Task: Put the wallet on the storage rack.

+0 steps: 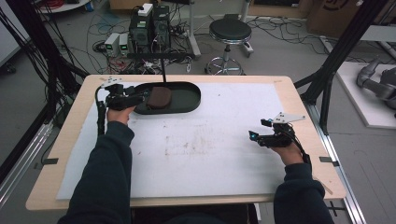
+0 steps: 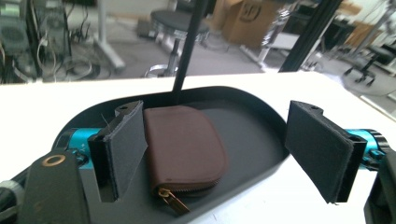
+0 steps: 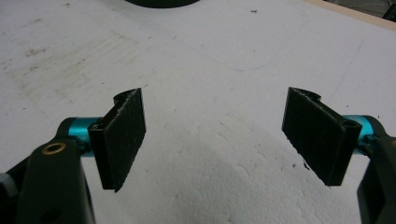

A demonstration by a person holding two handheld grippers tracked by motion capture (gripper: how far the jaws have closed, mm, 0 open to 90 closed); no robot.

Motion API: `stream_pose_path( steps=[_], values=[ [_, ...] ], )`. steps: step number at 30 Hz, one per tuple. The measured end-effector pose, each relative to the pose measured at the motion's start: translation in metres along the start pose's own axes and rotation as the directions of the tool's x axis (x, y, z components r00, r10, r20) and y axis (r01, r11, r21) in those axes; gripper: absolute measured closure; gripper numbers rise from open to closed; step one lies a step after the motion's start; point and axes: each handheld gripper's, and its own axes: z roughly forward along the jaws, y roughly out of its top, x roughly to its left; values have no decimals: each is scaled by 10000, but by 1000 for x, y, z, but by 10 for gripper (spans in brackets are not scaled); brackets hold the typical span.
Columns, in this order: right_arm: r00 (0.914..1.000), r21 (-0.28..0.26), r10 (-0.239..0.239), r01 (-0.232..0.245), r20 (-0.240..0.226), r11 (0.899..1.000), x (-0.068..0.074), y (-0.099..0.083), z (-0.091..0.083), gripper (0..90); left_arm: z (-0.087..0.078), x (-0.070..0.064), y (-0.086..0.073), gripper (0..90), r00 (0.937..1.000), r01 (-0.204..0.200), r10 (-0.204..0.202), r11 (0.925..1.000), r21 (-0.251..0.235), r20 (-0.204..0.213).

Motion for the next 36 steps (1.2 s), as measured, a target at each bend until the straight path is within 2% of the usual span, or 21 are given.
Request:
stream_pose_path(
  steps=[3, 6, 10, 15, 19, 23, 29, 36],
  values=[
    [10000, 23, -13, 13, 76, 10000, 0, 0, 1, 219, -13, -5, -6, 211, 9970, -770, 772, 9967, -258, 70],
    [9999, 44, 37, -38, 117, 10000, 0, 0, 0, 219, -22, -11, -11, 212, 9922, -1167, 1174, 9930, -186, 423],
    [9999, -57, 91, -90, 139, 9999, -1, 0, -1, 219, -35, -22, -18, 210, 9812, -1875, 1875, 9823, -49, 462],
    [9998, -138, 116, -113, 162, 9998, 0, 0, -2, 219, -53, -26, -34, 204, 9835, -1682, 1693, 9855, -227, 633],
    [9997, -282, 183, -179, 146, 9994, 2, 1, -4, 219, -65, -29, -45, 205, 9775, -2009, 2024, 9791, -316, 589],
    [9998, -279, 53, -47, 191, 9996, 7, 2, -5, 219, -75, -31, -52, 205, 9752, -2128, 2154, 9757, -512, 509],
    [9994, -334, 70, -59, 347, 9994, 10, 3, -7, 218, -80, -28, -62, 206, 9744, -2175, 2196, 9750, -448, 476],
    [9990, -217, -36, 45, 450, 9998, 12, 4, -4, 219, -81, -22, -68, 205, 9766, -2084, 2096, 9776, -291, 473]
  ],
)
